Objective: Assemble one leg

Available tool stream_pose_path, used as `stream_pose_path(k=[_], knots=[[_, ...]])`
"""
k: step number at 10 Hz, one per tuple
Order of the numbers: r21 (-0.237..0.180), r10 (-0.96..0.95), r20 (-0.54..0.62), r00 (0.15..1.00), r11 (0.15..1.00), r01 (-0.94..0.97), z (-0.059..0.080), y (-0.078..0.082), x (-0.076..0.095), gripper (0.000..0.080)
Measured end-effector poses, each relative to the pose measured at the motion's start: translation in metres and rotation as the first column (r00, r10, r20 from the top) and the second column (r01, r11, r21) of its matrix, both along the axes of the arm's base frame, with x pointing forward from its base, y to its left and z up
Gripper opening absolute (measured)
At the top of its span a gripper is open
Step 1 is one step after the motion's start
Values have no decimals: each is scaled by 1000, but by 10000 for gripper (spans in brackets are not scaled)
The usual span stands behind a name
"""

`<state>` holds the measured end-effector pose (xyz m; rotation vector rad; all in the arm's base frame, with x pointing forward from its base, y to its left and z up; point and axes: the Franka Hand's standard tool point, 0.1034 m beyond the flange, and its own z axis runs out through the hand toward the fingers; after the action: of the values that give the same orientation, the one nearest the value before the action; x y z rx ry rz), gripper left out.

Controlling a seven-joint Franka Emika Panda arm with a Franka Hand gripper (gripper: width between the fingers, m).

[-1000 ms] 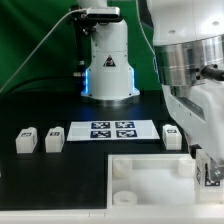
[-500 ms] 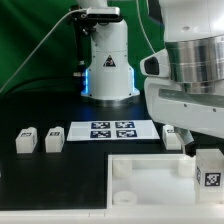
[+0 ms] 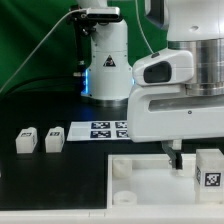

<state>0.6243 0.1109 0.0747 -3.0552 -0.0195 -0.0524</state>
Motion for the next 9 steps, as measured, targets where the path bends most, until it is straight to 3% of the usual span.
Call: stream_pose_path(k=[1,3,4,5,6,9], knots=[[-4,105,10,994,994,-105,0,-2,0,649],[-2,63,7,998,998,-63,0,-2,0,649],[-2,65,7,998,998,-65,0,-2,0,536],[-2,62,6,998,998,-62,0,-2,0,337],[8,-59,-5,998,998,59,0,-1,0,291],[19,-398,-41,916,917,399,0,1,0,291]])
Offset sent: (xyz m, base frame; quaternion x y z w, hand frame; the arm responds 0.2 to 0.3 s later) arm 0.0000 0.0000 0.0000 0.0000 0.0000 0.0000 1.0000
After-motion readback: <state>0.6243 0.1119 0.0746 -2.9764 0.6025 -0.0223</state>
